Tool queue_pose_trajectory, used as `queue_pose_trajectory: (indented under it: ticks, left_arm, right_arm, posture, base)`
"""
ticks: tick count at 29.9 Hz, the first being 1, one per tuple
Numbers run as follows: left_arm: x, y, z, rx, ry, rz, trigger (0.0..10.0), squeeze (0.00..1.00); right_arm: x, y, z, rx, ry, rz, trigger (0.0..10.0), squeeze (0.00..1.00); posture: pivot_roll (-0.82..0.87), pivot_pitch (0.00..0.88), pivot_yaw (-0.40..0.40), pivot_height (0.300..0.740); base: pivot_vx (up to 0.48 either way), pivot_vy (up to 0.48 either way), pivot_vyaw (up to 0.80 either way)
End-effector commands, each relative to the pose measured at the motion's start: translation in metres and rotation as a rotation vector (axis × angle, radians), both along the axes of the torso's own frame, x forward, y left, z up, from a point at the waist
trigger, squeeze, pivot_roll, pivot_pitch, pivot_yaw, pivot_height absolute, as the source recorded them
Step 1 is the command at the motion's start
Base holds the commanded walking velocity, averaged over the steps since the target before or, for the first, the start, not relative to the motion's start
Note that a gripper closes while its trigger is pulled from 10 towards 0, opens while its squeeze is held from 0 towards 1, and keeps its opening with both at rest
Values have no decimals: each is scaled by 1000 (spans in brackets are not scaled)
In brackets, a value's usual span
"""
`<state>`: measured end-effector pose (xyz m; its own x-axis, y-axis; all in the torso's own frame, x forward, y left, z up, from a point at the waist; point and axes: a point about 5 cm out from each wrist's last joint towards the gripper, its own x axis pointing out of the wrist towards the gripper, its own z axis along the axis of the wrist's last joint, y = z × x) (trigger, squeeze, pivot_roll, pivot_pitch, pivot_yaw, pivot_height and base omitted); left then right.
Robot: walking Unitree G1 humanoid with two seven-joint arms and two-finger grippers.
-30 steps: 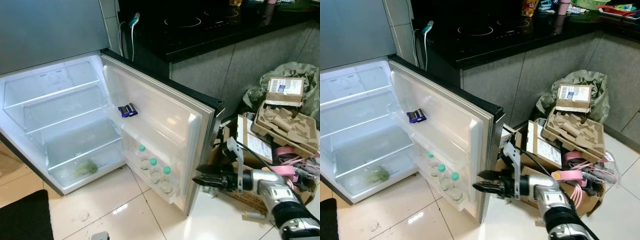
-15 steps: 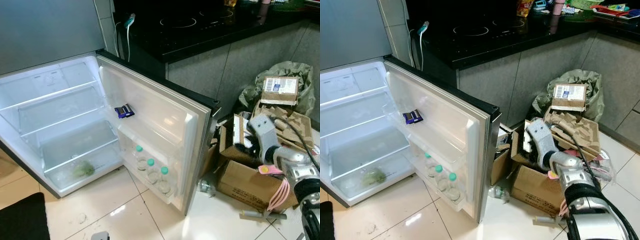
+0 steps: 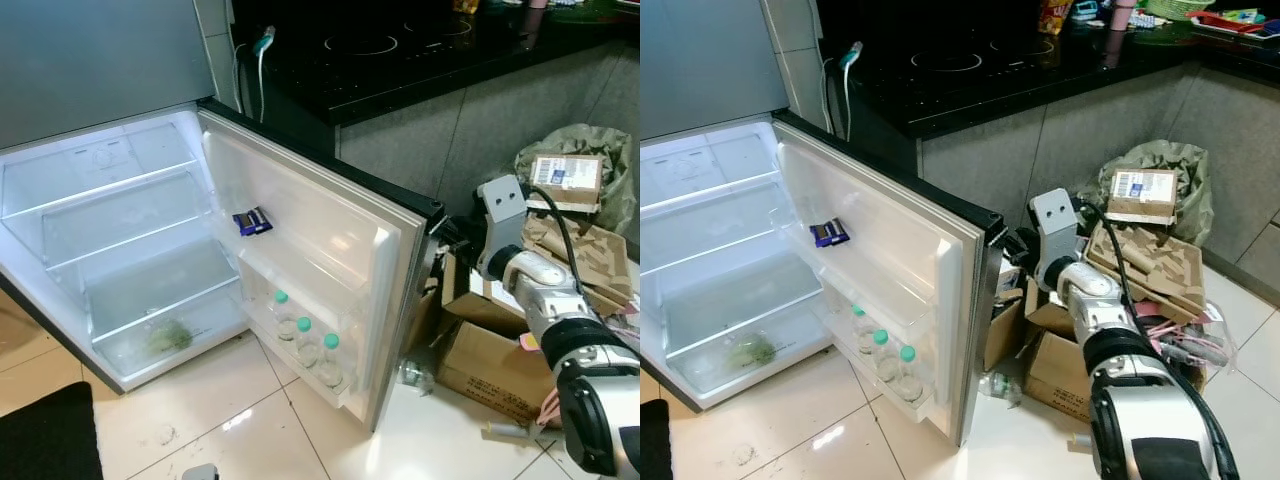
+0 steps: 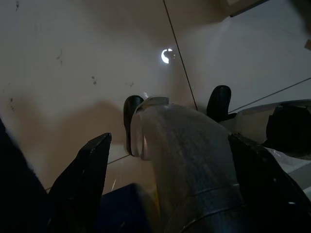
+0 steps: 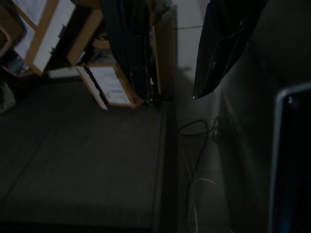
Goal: Restocking fridge
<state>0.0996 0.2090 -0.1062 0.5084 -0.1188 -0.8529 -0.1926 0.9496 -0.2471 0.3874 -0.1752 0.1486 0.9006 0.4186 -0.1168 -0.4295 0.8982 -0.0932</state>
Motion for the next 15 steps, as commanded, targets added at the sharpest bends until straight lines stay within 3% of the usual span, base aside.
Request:
queue_pose_trajectory:
  ticks: [1, 2, 3, 5, 6, 8, 9, 11, 12, 14, 15]
  left_arm:
    - [-5, 5, 0, 5, 8, 17, 10000, 0]
    - [-5, 5, 0, 5, 9, 18, 10000, 0]
    - [-5, 5, 0, 5, 9, 18, 10000, 0]
    - [-6, 5, 0, 5, 9, 20, 10000, 0]
    - [-6, 5, 0, 5, 9, 20, 10000, 0]
    - [-7, 5, -1, 4, 11, 19, 10000, 0]
    - [-7, 5, -1, 4, 11, 19, 10000, 0]
    - [-7, 5, -1, 3, 11, 19, 10000, 0]
    - [-7, 5, -1, 3, 11, 19, 10000, 0]
    - [-6, 5, 0, 1, 8, 21, 10000, 0]
    - [-6, 5, 0, -1, 7, 22, 10000, 0]
  right_arm:
    - [-2, 19, -2, 16, 7, 141, 10000, 0]
    - [-6, 27, -3, 33, 12, 240, 10000, 0]
    - [-6, 27, -3, 33, 12, 240, 10000, 0]
    - [-17, 43, -7, 63, 32, 473, 10000, 0]
    - [-17, 43, -7, 63, 32, 473, 10000, 0]
    - [-31, 55, -10, 116, 63, 712, 10000, 0]
    - [-31, 55, -10, 116, 63, 712, 10000, 0]
    - [-53, 69, 3, 258, 70, 989, 10000, 0]
    - [-53, 69, 3, 258, 70, 989, 10000, 0]
    - [-76, 80, 22, 407, 48, 1189, 10000, 0]
    - [-81, 82, 29, 452, 35, 1232, 10000, 0]
  posture:
    - [-63, 0, -21, 740]
    - [-63, 0, -21, 740]
    - [-63, 0, -21, 740]
    - [-63, 0, -20, 740]
    - [-63, 0, -20, 740]
    - [-68, 0, -18, 740]
    - [-68, 0, -18, 740]
    - [-68, 0, -16, 740]
    - [-68, 0, -16, 740]
    - [-65, 0, -19, 740]
    - [-65, 0, -19, 740]
  base:
    - [0, 0, 0]
    - [0, 0, 0]
    - [0, 0, 0]
    - [0, 0, 0]
    - [0, 0, 0]
    - [0, 0, 0]
    - [0, 0, 0]
    - [0, 0, 0]
    - [0, 0, 0]
    - [0, 0, 0]
    - [0, 0, 0]
